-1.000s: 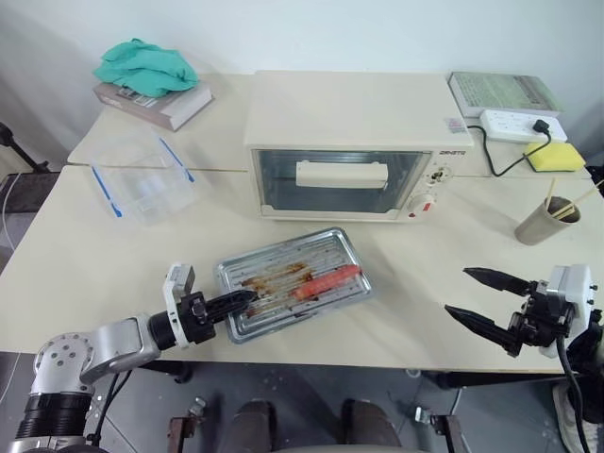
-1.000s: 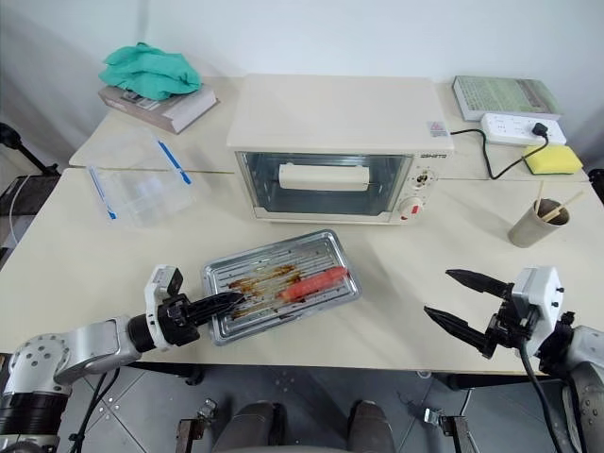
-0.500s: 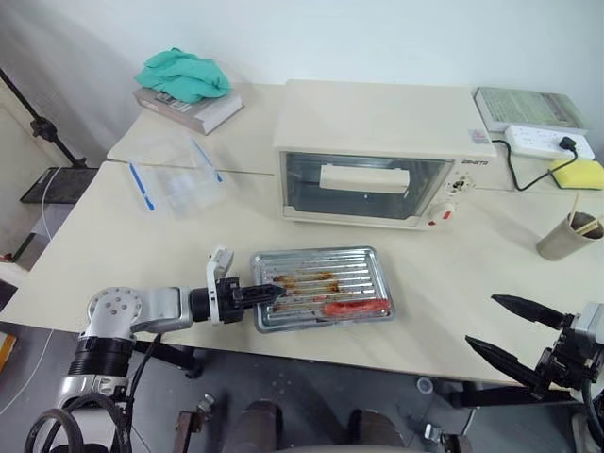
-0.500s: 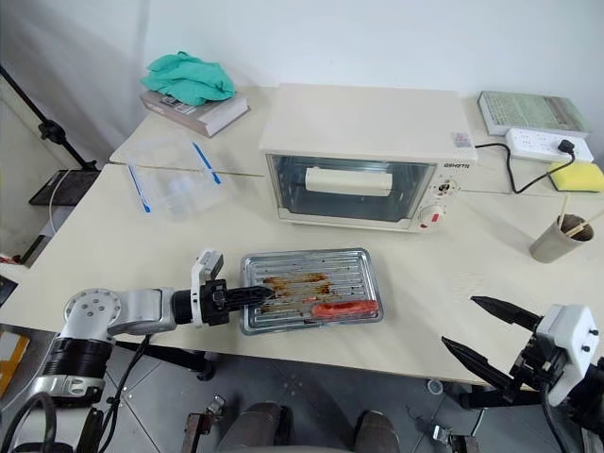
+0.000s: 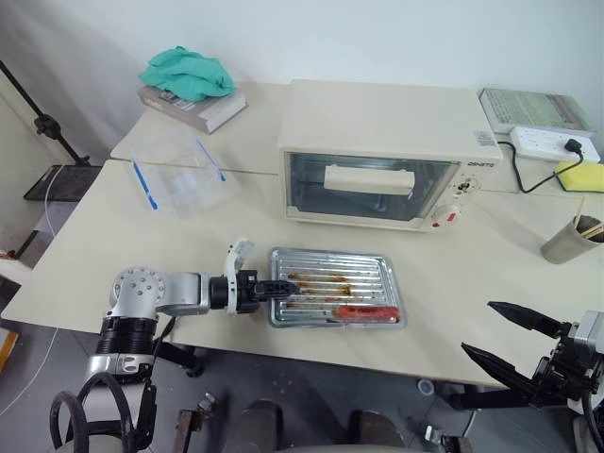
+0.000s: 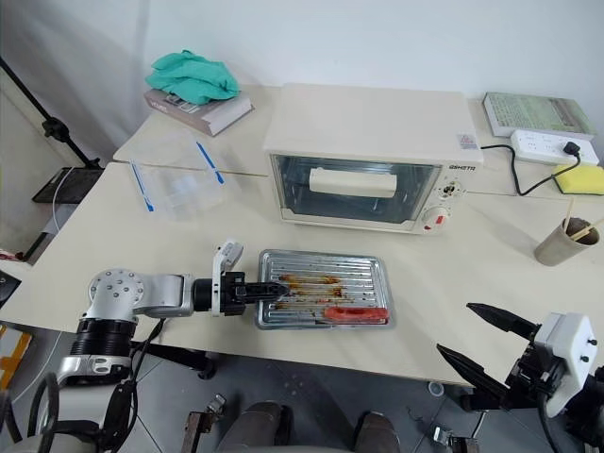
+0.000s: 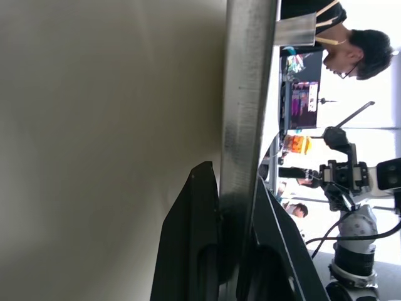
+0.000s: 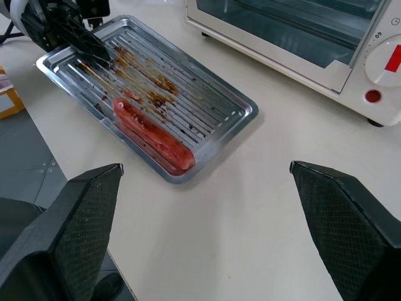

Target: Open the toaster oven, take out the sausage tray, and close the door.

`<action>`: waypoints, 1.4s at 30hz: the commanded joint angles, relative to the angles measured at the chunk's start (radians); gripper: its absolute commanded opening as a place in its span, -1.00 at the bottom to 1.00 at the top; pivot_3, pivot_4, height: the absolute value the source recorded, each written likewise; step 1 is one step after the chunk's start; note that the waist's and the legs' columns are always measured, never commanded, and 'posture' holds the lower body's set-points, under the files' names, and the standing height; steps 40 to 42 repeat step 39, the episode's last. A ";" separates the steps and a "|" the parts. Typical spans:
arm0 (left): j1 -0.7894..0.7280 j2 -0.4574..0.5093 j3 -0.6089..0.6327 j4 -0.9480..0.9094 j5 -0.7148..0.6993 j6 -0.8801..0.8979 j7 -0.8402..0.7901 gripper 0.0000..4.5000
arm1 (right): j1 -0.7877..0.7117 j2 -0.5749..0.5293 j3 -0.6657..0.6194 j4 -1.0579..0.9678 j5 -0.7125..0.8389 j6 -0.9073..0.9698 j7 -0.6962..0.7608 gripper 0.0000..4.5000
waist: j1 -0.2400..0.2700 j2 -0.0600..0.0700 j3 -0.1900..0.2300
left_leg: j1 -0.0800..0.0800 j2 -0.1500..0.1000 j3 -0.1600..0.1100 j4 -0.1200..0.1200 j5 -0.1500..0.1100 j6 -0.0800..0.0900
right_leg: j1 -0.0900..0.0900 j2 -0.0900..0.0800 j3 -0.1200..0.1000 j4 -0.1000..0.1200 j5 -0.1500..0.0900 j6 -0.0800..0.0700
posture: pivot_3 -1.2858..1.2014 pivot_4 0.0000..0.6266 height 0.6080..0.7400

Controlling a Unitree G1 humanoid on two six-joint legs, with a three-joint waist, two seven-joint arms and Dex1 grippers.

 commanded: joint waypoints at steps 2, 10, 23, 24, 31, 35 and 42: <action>-0.005 -0.045 -0.022 -0.024 0.102 0.005 0.002 -0.52 | 0.006 0.006 -0.006 -0.019 0.013 -0.014 0.014 1.00 | -0.001 0.000 0.000 | 0.000 0.000 0.000 0.000 0.000 0.001 | 0.000 0.000 0.000 -0.001 0.000 0.000 | 0.03 -0.52 1.00; 0.046 0.050 -0.021 -0.175 0.252 -0.168 -0.199 0.48 | -0.017 -0.002 0.041 -0.001 -0.010 -0.017 0.026 1.00 | -0.015 -0.003 0.002 | -0.001 0.001 0.001 -0.002 -0.001 0.000 | -0.001 0.001 -0.001 -0.002 0.000 0.001 | 0.03 -0.52 1.00; 0.452 0.465 0.119 -0.295 0.685 -0.973 -0.819 0.99 | -0.163 -0.046 0.159 0.088 -0.067 -0.065 0.105 1.00 | -0.065 -0.005 0.003 | -0.006 0.015 0.010 -0.004 -0.003 -0.003 | -0.015 0.011 -0.001 0.002 -0.002 -0.004 | 0.03 -0.52 1.00; 0.512 0.476 0.165 -0.291 0.718 -1.069 -0.853 0.99 | -0.199 -0.040 0.163 0.108 -0.079 -0.105 0.110 1.00 | -0.069 -0.005 0.004 | -0.006 0.016 0.012 -0.005 -0.004 -0.003 | -0.015 0.011 -0.001 0.002 -0.002 -0.004 | 0.03 -0.52 1.00; 0.648 0.398 0.357 -0.259 0.799 -1.560 -0.977 0.99 | -0.295 -0.061 0.207 0.200 -0.145 -0.275 0.209 1.00 | -0.045 -0.005 0.005 | -0.006 0.020 0.019 -0.001 -0.013 0.000 | -0.016 0.012 -0.003 -0.003 -0.003 -0.004 | 0.03 -0.52 1.00; 0.688 0.397 0.397 -0.266 0.775 -1.603 -1.030 0.99 | -0.339 -0.062 0.237 0.242 -0.172 -0.361 0.248 1.00 | -0.049 -0.005 0.005 | -0.004 0.023 0.024 -0.001 -0.014 0.001 | -0.017 0.012 -0.006 0.001 -0.002 -0.004 | 0.03 -0.52 1.00; 0.700 0.373 0.384 -0.286 0.765 -1.569 -1.014 0.99 | -0.399 -0.045 0.289 0.305 -0.197 -0.448 0.263 1.00 | -0.060 -0.005 0.005 | 0.000 0.026 0.030 -0.001 -0.017 0.000 | -0.017 0.012 -0.009 0.003 -0.002 -0.004 | 0.03 -0.52 1.00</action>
